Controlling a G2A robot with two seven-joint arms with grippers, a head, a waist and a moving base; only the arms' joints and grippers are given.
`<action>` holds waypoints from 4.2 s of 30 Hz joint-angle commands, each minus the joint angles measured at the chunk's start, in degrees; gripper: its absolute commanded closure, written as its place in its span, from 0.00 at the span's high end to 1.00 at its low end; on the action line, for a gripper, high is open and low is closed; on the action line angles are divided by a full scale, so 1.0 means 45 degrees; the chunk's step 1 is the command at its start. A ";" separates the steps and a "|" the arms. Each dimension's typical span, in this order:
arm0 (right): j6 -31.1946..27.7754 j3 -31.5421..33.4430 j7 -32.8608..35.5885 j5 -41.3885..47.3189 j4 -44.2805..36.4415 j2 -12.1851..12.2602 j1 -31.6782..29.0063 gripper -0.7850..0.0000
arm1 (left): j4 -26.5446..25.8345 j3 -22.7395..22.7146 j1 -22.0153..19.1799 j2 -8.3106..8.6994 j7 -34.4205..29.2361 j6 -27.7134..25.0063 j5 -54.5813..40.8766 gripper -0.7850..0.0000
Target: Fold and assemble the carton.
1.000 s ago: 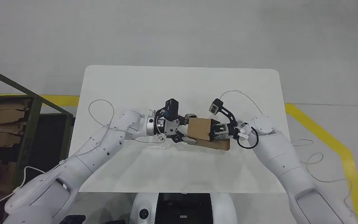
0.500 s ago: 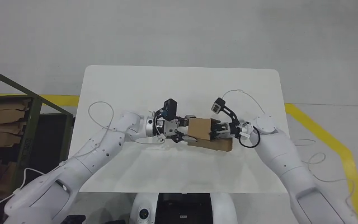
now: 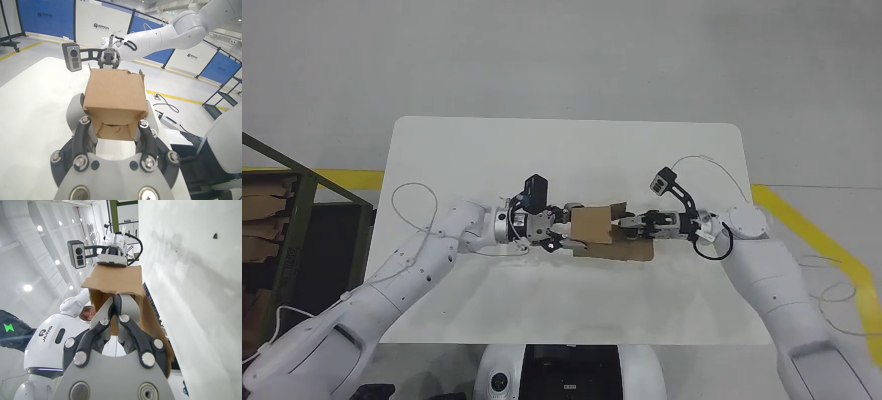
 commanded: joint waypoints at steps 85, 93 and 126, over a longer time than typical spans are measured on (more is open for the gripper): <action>0.1523 -0.0858 -0.0672 -0.2433 -0.3264 0.0557 0.0524 0.00 | -0.0355 -0.0875 0.0888 -0.0188 0.1160 0.0000 0.1150 0.64; 0.1475 -0.1094 -0.0886 -0.2465 -0.3040 0.0454 0.0782 0.00 | -0.0362 -0.0887 0.0890 -0.0153 0.1298 0.0000 0.1201 0.66; 0.2943 0.0204 -0.1160 -0.2798 -0.5819 0.1264 -0.1114 0.00 | -0.0437 -0.1131 0.1023 -0.0022 0.1755 0.0000 0.1411 0.67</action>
